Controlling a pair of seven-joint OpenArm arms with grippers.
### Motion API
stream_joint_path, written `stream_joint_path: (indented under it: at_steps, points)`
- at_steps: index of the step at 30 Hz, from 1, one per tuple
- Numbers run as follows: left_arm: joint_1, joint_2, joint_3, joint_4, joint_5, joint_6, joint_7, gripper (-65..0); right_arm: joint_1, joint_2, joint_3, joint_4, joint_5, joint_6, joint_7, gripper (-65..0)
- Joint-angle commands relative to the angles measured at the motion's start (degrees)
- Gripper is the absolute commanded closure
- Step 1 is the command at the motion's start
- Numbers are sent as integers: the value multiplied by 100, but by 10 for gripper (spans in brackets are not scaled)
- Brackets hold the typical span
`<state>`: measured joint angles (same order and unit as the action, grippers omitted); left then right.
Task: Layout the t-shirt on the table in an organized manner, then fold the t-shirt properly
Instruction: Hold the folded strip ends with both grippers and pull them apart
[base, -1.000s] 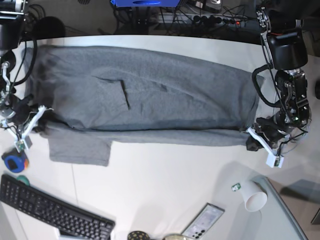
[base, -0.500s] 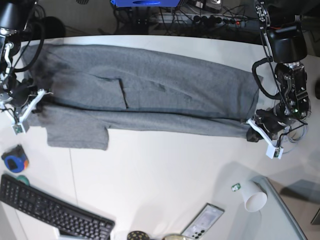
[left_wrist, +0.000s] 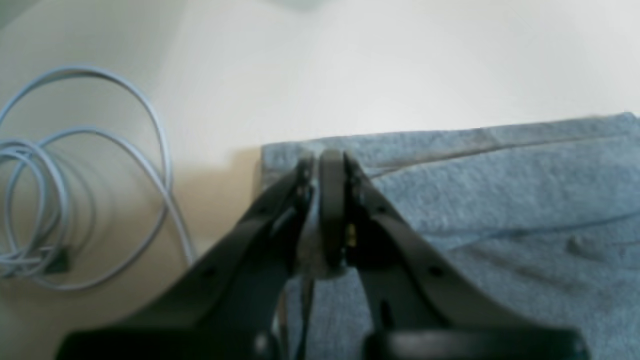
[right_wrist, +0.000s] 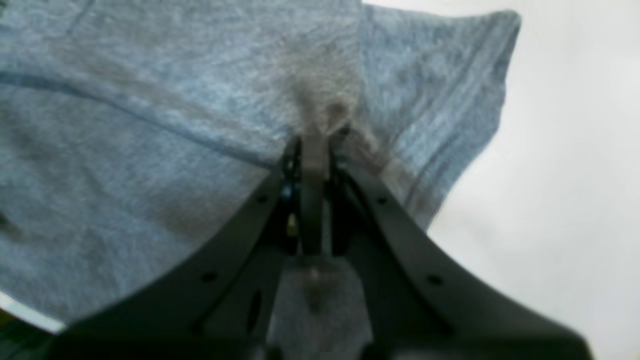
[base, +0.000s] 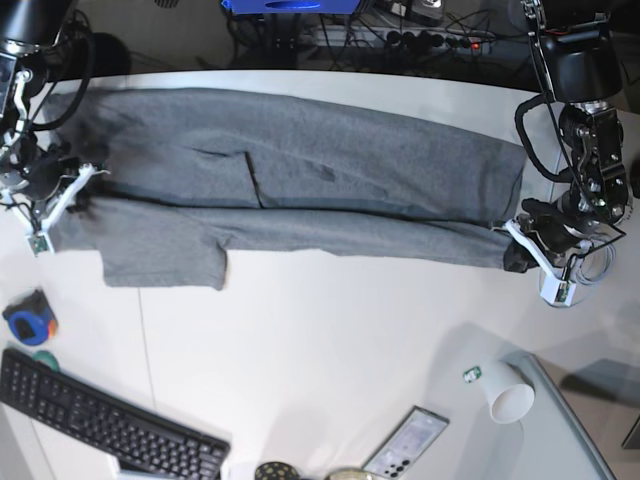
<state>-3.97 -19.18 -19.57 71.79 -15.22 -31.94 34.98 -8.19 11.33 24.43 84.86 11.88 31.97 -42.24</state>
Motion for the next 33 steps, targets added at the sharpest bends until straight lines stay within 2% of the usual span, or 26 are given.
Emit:
stream_joint_path:
  at_steps: [1, 6, 8, 18, 21, 33]
  points:
    - [-82, -108, -43, 122, -64, 16, -127, 0, 23, 93, 129, 231, 30, -27, 8, -6]
    - [-38, -82, -8, 122, -64, 16, -127, 0, -12, 40, 164, 529, 30, -27, -475, -6]
    - [32, -82, -16, 122, -64, 16, -136, 0, -56, -83, 164, 529, 30, -27, -466, -6]
    - [67, -108, -25, 122, -64, 16, -162, 0, -188, -162, 138, 521, 30, -27, -510, -6]
    - [76, -108, 19, 105, -29, 16, -171, 0, -197, -303, 155, 477, 30, -27, -510, -6]
    - [173, -91, 36, 52, -21, 16, -180, 0, -302, -311, 138, 424, 30, -27, -475, -6]
